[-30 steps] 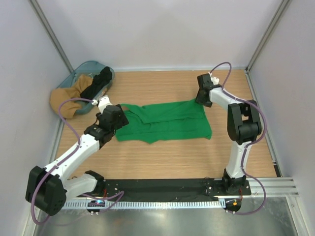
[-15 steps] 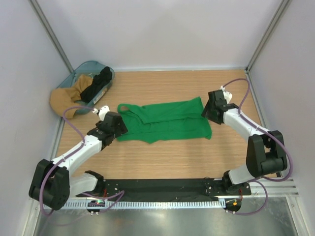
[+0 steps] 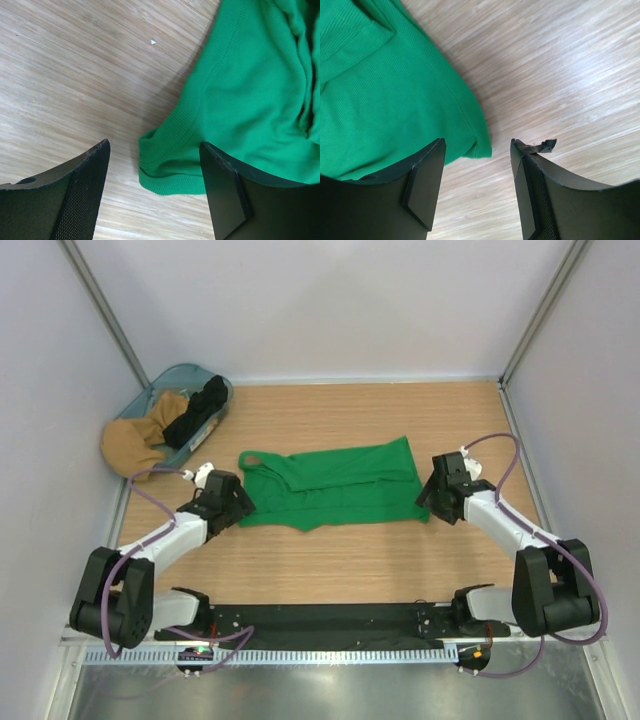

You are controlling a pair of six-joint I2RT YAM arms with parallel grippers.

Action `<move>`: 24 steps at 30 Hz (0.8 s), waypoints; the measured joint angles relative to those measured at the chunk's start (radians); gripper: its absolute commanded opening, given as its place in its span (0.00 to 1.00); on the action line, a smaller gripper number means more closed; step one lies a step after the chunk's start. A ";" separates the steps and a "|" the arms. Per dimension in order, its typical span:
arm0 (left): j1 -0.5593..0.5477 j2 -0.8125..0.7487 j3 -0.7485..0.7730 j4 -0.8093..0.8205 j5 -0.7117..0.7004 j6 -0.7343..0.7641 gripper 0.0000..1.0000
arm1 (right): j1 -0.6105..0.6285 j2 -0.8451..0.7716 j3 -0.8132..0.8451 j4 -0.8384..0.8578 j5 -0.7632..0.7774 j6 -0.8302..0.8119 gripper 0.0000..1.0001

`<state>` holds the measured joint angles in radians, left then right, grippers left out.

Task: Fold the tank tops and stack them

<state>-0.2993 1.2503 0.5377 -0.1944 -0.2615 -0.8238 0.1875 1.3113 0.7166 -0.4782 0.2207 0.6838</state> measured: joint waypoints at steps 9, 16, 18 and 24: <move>0.013 0.066 -0.002 0.101 0.030 -0.016 0.60 | 0.000 -0.026 -0.103 0.070 -0.097 0.031 0.46; 0.015 0.124 0.008 0.158 0.044 -0.032 0.18 | 0.000 0.011 -0.106 0.102 -0.096 0.030 0.01; 0.022 0.143 0.017 0.164 0.048 -0.031 0.05 | 0.000 0.024 -0.097 0.102 -0.084 0.026 0.01; 0.068 0.158 0.028 0.171 0.076 -0.015 0.00 | 0.000 0.030 -0.056 0.072 -0.021 0.010 0.01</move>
<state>-0.2317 1.4082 0.5659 -0.0238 -0.1860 -0.8387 0.1875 1.3415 0.6601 -0.4057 0.2001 0.6933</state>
